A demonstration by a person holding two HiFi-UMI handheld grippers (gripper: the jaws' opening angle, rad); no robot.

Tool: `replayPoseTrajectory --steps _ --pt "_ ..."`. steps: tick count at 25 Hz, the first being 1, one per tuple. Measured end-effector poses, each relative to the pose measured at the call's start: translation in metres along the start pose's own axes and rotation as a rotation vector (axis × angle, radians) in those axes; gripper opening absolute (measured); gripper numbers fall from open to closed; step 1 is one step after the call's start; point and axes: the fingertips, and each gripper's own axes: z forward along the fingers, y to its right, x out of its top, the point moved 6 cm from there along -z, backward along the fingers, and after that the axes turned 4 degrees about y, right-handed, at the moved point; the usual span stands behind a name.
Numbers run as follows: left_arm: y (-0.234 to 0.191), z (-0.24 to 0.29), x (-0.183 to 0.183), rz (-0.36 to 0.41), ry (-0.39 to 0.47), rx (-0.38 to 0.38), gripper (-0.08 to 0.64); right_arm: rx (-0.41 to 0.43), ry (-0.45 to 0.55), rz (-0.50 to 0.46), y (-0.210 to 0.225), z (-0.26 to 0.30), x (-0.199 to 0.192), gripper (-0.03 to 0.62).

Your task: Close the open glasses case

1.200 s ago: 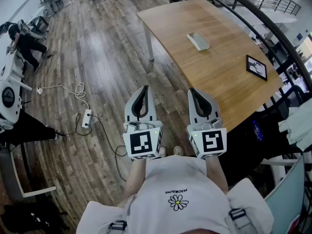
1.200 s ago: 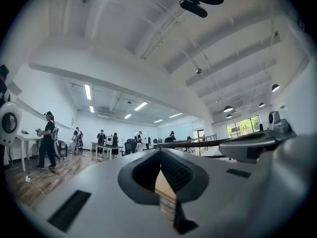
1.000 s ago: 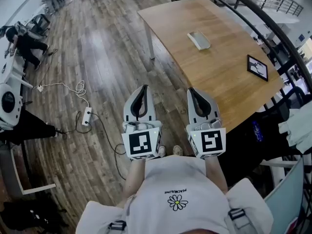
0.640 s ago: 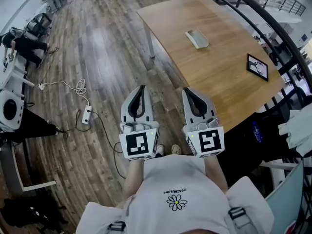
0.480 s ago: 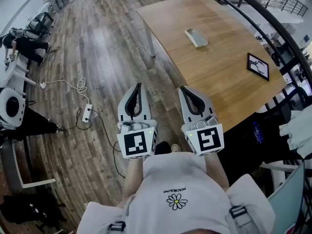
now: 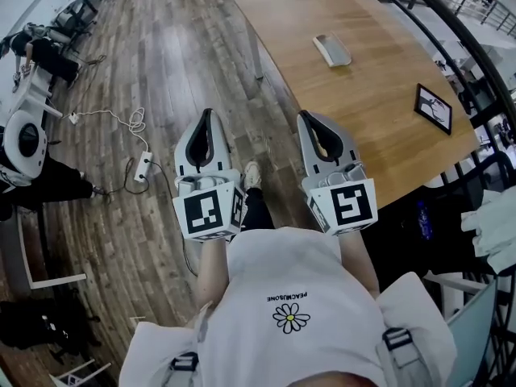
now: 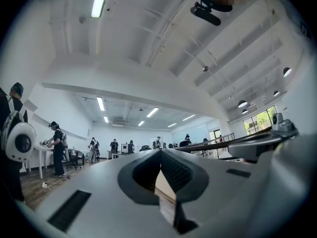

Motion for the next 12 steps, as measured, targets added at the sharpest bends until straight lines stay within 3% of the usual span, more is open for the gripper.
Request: replayPoseTrajectory --steps 12 --pt "-0.039 0.077 -0.019 -0.026 0.037 -0.007 0.017 0.010 0.017 -0.033 0.022 0.082 -0.014 0.009"
